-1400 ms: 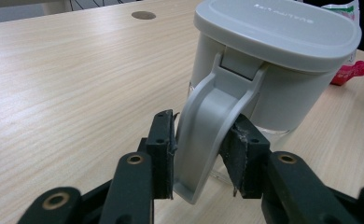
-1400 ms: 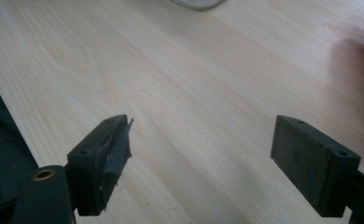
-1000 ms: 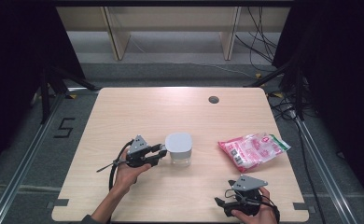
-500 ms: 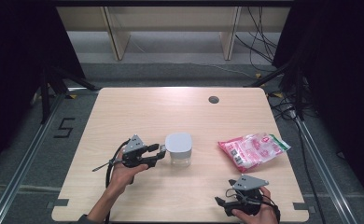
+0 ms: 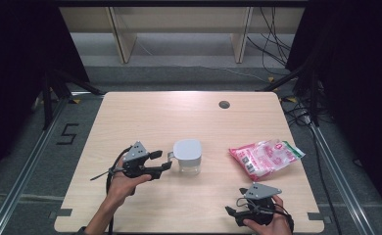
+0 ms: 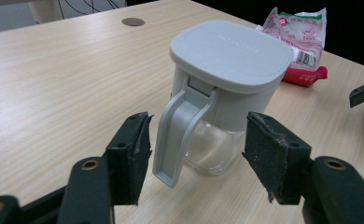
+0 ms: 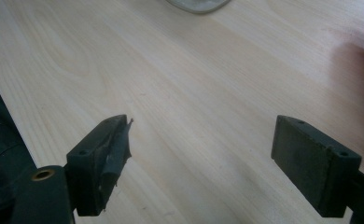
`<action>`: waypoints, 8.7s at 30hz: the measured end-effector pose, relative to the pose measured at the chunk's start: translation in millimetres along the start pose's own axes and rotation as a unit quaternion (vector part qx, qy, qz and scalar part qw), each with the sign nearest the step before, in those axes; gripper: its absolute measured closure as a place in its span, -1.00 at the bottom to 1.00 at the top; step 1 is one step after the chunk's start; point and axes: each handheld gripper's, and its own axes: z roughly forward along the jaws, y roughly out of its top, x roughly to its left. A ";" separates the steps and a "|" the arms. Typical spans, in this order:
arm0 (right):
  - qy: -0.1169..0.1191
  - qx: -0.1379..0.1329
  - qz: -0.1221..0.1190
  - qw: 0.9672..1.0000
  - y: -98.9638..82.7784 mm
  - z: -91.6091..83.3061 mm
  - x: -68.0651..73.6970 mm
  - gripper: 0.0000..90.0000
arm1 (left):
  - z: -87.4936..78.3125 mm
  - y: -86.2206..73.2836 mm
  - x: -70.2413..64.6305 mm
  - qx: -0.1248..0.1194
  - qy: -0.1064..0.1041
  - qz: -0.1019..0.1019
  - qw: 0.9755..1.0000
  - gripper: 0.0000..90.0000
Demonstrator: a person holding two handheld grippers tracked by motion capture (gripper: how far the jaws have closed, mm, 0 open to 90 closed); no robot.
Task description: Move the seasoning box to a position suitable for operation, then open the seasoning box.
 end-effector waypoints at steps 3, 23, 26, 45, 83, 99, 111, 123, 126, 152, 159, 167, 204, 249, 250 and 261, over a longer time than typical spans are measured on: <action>-0.003 0.000 0.002 1.000 0.0 0.7 0.5 -0.55 | -4.0 4.9 -1.9 -0.007 0.000 -0.001 1.000 -0.19; -0.004 0.001 0.000 1.000 -0.5 1.2 0.4 -0.56 | -11.8 25.0 -6.9 -0.058 -0.002 0.019 0.998 0.86; -0.007 0.001 0.005 1.000 -0.6 -0.4 1.0 -0.56 | -8.7 27.5 -6.4 -0.062 -0.008 0.026 0.998 0.97; -0.015 -0.006 -0.007 1.000 1.5 -0.2 3.7 -0.60 | 18.2 30.9 -1.1 -0.045 -0.016 0.015 0.999 0.97; -0.048 -0.132 -0.079 0.987 67.8 25.5 -19.1 0.67 | 20.3 25.0 2.6 -0.046 -0.004 0.028 0.999 0.96; -0.028 -0.130 -0.080 0.988 107.2 47.4 -20.1 1.00 | 19.3 23.5 2.9 -0.045 0.004 0.030 0.999 0.97; -0.015 -0.125 -0.093 0.988 117.7 55.7 -16.1 1.00 | 19.2 23.7 3.0 -0.046 0.005 0.039 0.998 0.98; -0.011 -0.126 -0.094 0.987 124.7 56.1 -11.5 1.00 | 19.0 22.3 3.7 -0.047 0.005 0.034 0.998 0.97; -0.008 -0.126 -0.103 0.987 127.9 55.7 -10.8 1.00 | 18.3 21.7 5.1 -0.047 0.008 0.034 0.998 0.91; 0.003 -0.157 -0.115 0.981 155.8 59.8 7.1 0.98 | -12.4 -2.3 -2.3 -0.022 0.014 0.016 1.000 -0.08; 0.007 -0.160 -0.117 0.980 161.9 63.2 15.4 0.96 | -16.1 -9.5 -7.7 -0.012 0.028 0.015 0.999 -0.20; 0.015 -0.162 -0.132 0.978 168.1 66.6 21.7 0.96 | -20.2 -21.7 -10.3 -0.006 0.046 0.010 0.999 -0.25; -0.045 -0.152 0.000 0.987 98.6 24.6 -14.8 -0.04 | -26.2 -45.2 -30.3 0.007 0.031 0.016 0.999 -0.28; -0.203 -0.142 0.154 0.957 3.7 -47.3 -73.6 -0.17 | -27.7 -52.5 -29.3 0.021 0.023 0.008 0.999 -0.32; -0.208 -0.137 0.170 0.953 2.6 -47.3 -71.7 -0.17 | -26.8 -52.4 -29.3 0.019 0.021 0.007 1.000 -0.32; -0.232 -0.118 0.199 0.945 -10.8 -51.9 -85.0 -0.23 | -26.3 -53.5 -28.6 0.024 0.018 0.009 1.000 -0.32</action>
